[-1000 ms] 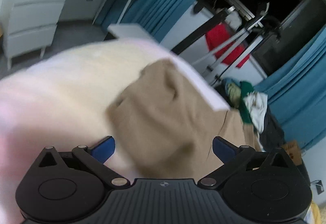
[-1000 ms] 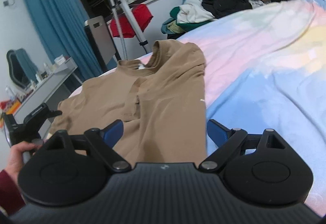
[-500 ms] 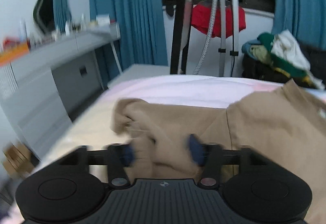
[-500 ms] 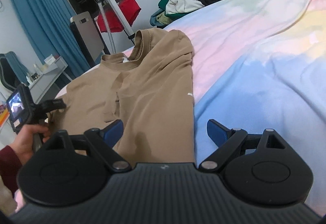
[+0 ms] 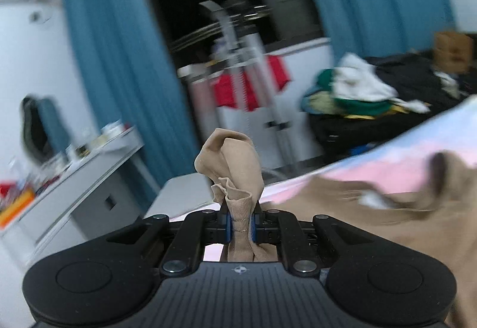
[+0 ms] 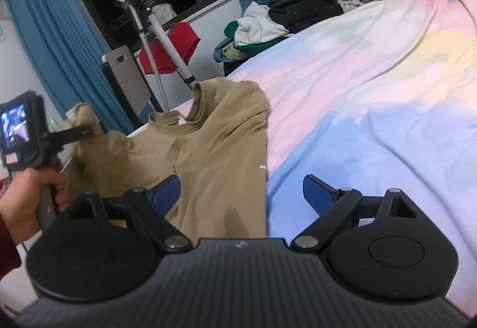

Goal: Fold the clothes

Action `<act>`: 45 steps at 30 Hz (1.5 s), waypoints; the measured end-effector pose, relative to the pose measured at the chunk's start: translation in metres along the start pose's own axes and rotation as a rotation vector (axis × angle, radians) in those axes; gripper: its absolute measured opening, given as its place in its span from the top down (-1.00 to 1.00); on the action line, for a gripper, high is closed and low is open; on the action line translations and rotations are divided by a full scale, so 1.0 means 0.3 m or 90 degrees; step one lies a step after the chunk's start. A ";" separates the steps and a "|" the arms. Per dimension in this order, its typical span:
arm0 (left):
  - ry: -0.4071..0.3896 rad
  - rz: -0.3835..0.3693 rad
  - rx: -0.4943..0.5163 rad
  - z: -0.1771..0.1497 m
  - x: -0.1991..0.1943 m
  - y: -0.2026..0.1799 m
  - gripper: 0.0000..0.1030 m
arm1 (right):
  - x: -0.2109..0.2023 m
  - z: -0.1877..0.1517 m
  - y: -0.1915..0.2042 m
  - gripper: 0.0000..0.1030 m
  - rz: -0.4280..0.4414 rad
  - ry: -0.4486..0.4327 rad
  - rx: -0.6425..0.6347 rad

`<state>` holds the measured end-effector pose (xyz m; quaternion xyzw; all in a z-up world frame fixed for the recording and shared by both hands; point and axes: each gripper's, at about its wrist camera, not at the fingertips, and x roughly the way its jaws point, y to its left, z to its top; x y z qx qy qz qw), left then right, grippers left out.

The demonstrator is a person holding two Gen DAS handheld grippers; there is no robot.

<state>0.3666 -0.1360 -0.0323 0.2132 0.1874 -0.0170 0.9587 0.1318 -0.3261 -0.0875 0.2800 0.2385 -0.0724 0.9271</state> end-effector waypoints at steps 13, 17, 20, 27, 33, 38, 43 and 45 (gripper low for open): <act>0.096 -0.129 0.039 -0.100 0.130 -0.527 0.43 | 0.044 0.010 -0.084 -0.76 -0.039 0.000 0.005; 0.101 -0.167 0.032 -0.145 0.107 -0.440 -0.16 | 0.053 0.012 -0.088 -0.76 -0.032 0.000 0.005; 0.109 -0.211 0.013 -0.158 0.029 -0.352 -0.62 | 0.041 0.015 -0.066 -0.76 -0.029 -0.013 -0.017; 0.133 -0.279 -0.041 -0.312 -0.304 -0.038 -0.81 | 0.003 0.007 -0.003 -0.76 -0.015 -0.044 -0.084; 0.193 -0.298 -0.164 -0.525 -0.592 0.309 -0.82 | -0.034 -0.024 0.061 -0.76 0.016 -0.044 -0.144; 0.258 -0.312 -0.230 -0.712 -0.693 0.524 -0.81 | -0.108 -0.049 0.090 -0.76 0.064 -0.020 -0.151; 0.340 -0.352 -0.350 -0.840 -0.692 0.653 -0.70 | -0.196 -0.067 0.093 -0.76 0.095 0.010 -0.133; 0.337 -0.373 -0.360 -0.854 -0.695 0.670 -0.70 | -0.232 -0.075 0.091 -0.76 0.103 0.034 -0.121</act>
